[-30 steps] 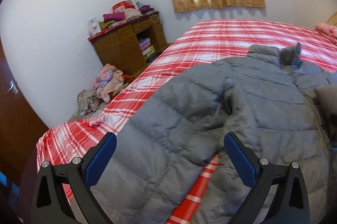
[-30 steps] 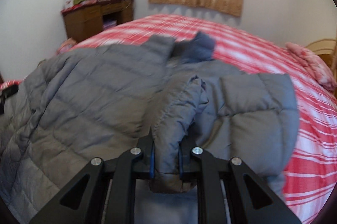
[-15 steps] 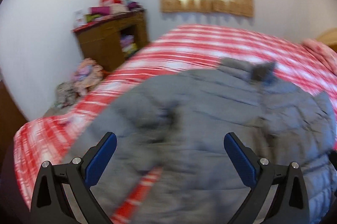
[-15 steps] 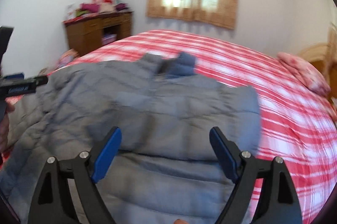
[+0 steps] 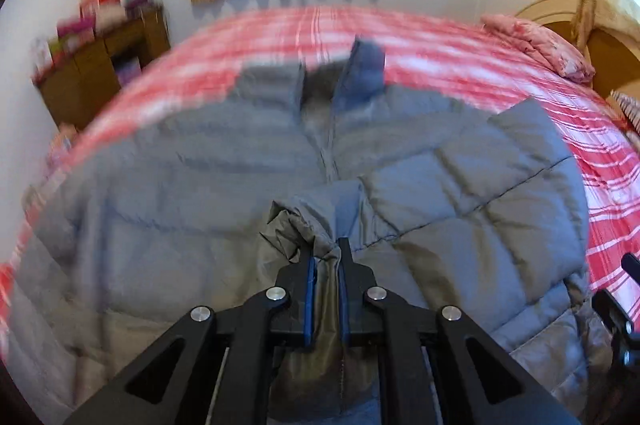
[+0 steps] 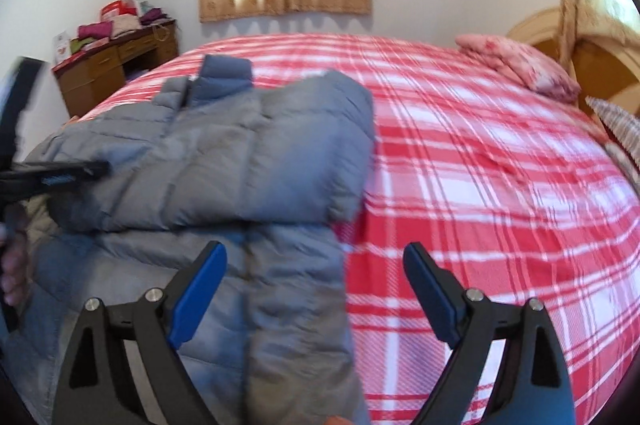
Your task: Fold large clothes
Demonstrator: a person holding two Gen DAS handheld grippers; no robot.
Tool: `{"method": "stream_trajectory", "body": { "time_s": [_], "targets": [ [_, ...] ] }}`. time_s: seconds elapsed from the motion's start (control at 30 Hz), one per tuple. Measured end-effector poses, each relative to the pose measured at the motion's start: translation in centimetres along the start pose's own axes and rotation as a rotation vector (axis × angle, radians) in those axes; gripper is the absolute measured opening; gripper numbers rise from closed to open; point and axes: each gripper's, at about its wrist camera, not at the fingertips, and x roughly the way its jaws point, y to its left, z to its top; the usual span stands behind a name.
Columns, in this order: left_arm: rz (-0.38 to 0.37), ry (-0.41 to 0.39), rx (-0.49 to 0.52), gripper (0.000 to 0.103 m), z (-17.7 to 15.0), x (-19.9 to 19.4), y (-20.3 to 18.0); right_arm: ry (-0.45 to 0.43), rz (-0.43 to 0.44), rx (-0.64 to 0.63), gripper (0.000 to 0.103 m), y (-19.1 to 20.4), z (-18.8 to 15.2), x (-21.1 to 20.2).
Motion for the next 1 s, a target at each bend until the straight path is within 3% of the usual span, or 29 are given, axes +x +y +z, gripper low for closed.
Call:
{"method": "stream_trajectory", "body": {
  "time_s": [0.13, 0.27, 0.43, 0.53, 0.63, 0.67, 0.7, 0.77, 0.87, 1.0],
  "targets": [
    [0.063, -0.098, 0.018, 0.009, 0.5, -3.8, 2.3, 0.016, 0.005, 0.018, 0.092, -0.5, -1.0, 0.6],
    [0.148, -0.134, 0.026, 0.009, 0.6, -4.8, 5.1, 0.034, 0.011, 0.012, 0.092, -0.2, -1.3, 1.1],
    [0.220, -0.066, 0.053, 0.010, -1.6, -2.3, 6.5, 0.052, 0.023, 0.031, 0.092, -0.5, -1.5, 1.4],
    [0.272, 0.023, 0.082, 0.021, -3.3, 0.4, 5.9, 0.071, 0.034, 0.045, 0.092, -0.9, -1.4, 1.6],
    [0.291, -0.009, 0.060, 0.026, -3.6, -0.4, 6.3, 0.105, 0.068, 0.025, 0.091, -1.0, -1.2, 1.1],
    [0.299, -0.041, 0.044, 0.036, -3.2, -1.4, 6.8, 0.120, 0.088, 0.014, 0.089, -1.1, -1.1, 0.8],
    [0.324, -0.078, 0.032, 0.059, -3.0, -2.6, 7.1, 0.132, 0.114, 0.009, 0.082, -1.4, -0.7, 0.3],
    [0.354, -0.182, 0.007, 0.087, -2.5, -5.1, 8.4, 0.143, 0.155, 0.012, 0.071, -2.5, 0.5, -1.0],
    [0.348, -0.279, -0.041, 0.098, -1.8, -7.3, 9.5, 0.100, 0.132, -0.001, 0.065, -3.3, 2.9, -2.5],
    [0.288, -0.248, -0.096, 0.098, 0.9, -5.6, 9.0, 0.034, 0.098, -0.024, 0.049, -2.0, 7.0, -1.3]
  ]
}}
